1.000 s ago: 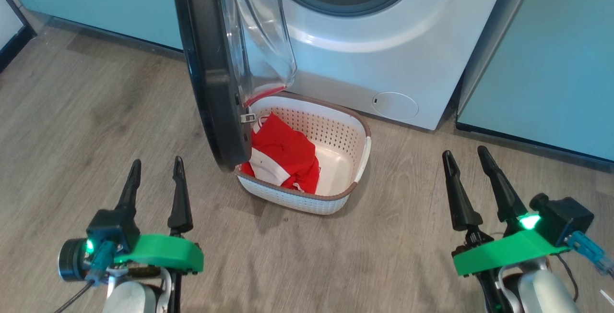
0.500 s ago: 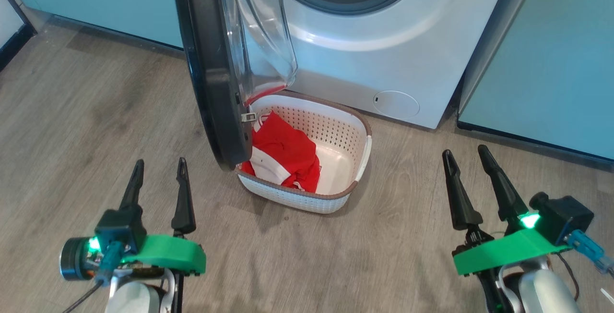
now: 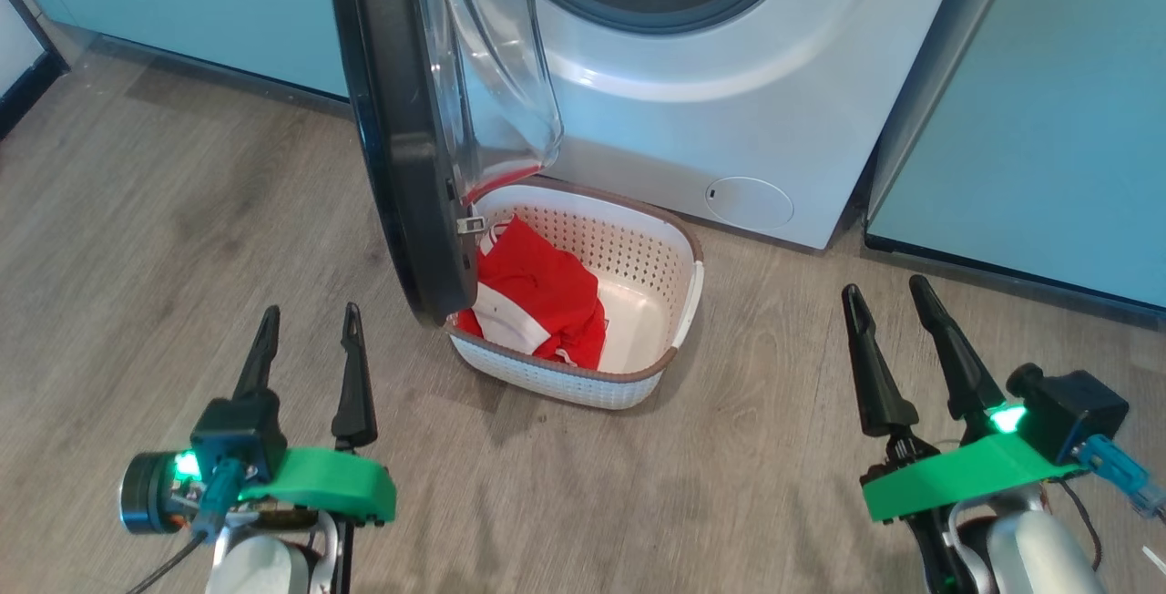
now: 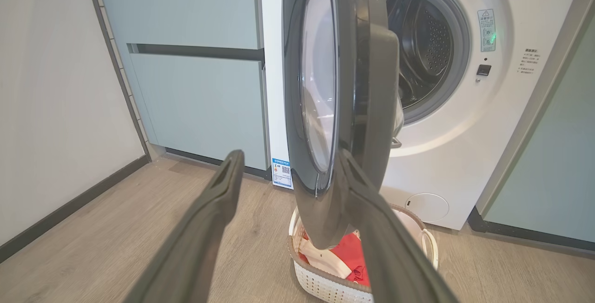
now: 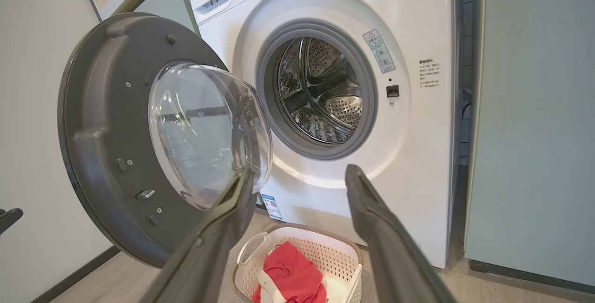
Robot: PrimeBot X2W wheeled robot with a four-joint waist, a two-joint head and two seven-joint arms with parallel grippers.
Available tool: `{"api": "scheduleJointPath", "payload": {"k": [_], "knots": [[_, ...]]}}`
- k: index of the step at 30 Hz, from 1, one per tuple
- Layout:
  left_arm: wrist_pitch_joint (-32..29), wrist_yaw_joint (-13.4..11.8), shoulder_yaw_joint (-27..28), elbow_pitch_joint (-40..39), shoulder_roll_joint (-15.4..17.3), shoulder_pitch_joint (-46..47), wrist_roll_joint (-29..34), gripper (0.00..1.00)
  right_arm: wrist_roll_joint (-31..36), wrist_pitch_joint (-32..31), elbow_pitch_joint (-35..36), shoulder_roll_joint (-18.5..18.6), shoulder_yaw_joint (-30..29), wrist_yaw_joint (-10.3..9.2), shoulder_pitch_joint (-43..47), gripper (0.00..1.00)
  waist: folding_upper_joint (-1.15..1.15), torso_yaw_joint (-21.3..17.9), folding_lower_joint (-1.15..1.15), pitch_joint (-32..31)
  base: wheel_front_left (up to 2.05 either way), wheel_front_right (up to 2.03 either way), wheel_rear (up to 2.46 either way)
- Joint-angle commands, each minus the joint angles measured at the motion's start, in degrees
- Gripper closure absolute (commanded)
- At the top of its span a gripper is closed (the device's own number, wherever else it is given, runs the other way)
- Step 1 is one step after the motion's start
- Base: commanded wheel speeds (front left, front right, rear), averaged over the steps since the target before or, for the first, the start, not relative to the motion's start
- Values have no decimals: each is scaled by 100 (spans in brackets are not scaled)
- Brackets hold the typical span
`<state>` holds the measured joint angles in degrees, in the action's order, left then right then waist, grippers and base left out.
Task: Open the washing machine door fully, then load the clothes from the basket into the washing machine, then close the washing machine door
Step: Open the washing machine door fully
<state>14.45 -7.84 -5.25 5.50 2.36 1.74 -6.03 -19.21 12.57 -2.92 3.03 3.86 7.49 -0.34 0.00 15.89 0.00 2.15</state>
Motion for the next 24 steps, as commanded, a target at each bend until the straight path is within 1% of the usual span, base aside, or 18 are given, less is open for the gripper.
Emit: {"api": "scheduleJointPath", "payload": {"k": [1, 5, 6, 7, 8, 18, 20, 24], "knots": [[55, -45, 173, -173, 52, 141, 46, 0, 15, -3, 181, -15, 111, 0, -133, 0, 0, 1, 0, -2, 0, 0, 0], [55, -22, 161, -187, 52, 149, 32, 0, 29, -19, 192, -15, 102, 0, -134, 0, 0, 4, 0, 5, 0, 0, 0], [55, -8, 159, -193, 52, 150, 23, 3, 31, -23, 196, -15, 100, 0, -135, 0, 0, 4, 0, 9, 0, 0, 0], [55, 6, 159, -198, 52, 152, 17, 67, 34, -28, 200, -15, 99, 0, -136, 0, 0, 4, 0, 14, 0, 0, 0], [55, -4, 164, -214, 52, 159, 64, 100, 36, -32, 204, -15, 99, 0, -138, 0, 0, 4, 0, 18, 0, 0, 0], [55, -144, 283, -630, 52, 277, 74, 100, 75, -58, 264, -15, 150, 0, -157, 0, 0, -52, 0, 133, 0, 0, 0], [55, -175, 435, -822, 52, 462, -29, 100, 102, -77, 277, -15, 155, 0, -162, 0, 0, -68, 0, 163, 0, 0, 0], [55, -165, 619, -1196, 52, 844, -4, 100, 132, -103, 294, -15, 185, 0, -180, 0, 0, -101, 0, 187, 0, 0, 0]]}}
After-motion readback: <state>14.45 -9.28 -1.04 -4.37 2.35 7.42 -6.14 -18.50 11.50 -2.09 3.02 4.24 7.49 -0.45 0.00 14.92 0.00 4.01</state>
